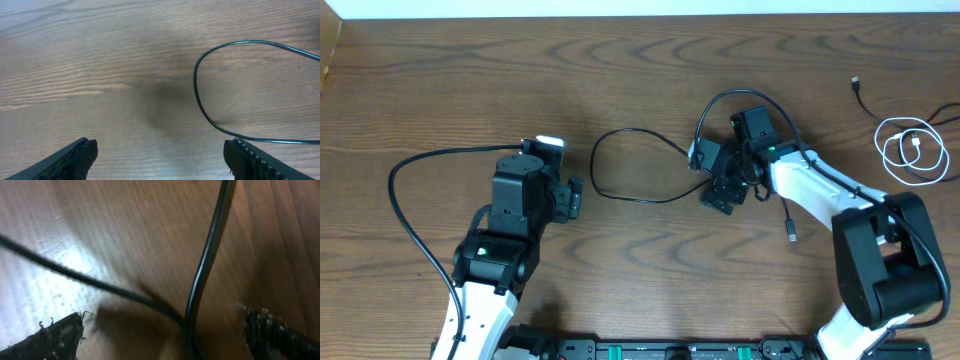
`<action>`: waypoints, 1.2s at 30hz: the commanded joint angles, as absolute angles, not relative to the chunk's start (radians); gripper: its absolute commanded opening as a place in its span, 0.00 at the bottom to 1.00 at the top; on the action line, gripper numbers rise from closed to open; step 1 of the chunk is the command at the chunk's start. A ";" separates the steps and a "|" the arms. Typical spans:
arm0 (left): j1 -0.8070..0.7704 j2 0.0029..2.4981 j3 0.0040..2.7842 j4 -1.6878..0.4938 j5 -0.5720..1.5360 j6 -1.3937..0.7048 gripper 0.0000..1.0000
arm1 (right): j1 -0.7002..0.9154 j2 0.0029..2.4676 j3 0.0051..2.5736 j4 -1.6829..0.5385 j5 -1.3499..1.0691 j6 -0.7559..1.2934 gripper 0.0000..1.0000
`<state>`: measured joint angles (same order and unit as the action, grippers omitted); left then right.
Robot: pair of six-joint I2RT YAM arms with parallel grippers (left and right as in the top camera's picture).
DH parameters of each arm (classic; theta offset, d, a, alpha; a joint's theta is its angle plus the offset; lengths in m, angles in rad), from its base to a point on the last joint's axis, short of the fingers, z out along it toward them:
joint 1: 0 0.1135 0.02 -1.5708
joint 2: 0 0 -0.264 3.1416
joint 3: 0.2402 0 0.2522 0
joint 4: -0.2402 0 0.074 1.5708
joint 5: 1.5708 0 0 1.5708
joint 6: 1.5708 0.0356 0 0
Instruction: Untangle cables
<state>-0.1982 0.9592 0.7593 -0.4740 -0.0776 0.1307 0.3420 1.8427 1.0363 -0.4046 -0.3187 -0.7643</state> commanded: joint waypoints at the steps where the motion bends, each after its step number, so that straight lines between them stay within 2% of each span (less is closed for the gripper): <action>1: -0.196 0.954 0.759 -0.478 -0.087 0.125 0.86 | 0.348 1.866 1.030 -0.374 -0.339 -0.771 0.99; 13: -0.196 0.954 0.759 -0.482 -0.087 0.125 0.86 | 0.349 1.972 1.030 -0.288 -0.378 -0.756 0.99; 16: -0.196 0.954 0.759 -0.487 -0.087 0.125 0.86 | 0.348 2.010 1.030 -0.284 -0.401 -0.756 0.92; 17: -0.196 0.954 0.759 -0.490 -0.087 0.125 0.86 | 0.348 2.020 1.030 -0.284 -0.410 -0.756 0.85; 18: -0.196 0.954 0.759 -0.491 -0.087 0.125 0.86 | 0.348 2.028 1.030 -0.284 -0.415 -0.756 0.72; 20: -0.196 0.954 0.759 -0.493 -0.087 0.125 0.86 | 0.348 2.040 1.030 -0.283 -0.426 -0.756 0.41; 22: -0.196 0.954 0.759 -0.493 -0.087 0.125 0.86 | 0.348 2.043 1.030 -0.284 -0.426 -0.756 0.01; 31: -0.196 0.954 0.759 -0.493 -0.087 0.125 0.86 | 0.348 2.028 1.031 -0.280 -0.429 -0.545 0.01; 36: -0.196 0.954 0.759 -0.493 -0.087 0.125 0.86 | 0.348 1.943 1.031 -0.280 -0.427 -0.445 0.01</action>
<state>-0.1982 0.9592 0.7593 -0.4908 -0.0776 0.1307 0.3416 1.9636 1.0695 -0.2527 -0.4988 -0.5610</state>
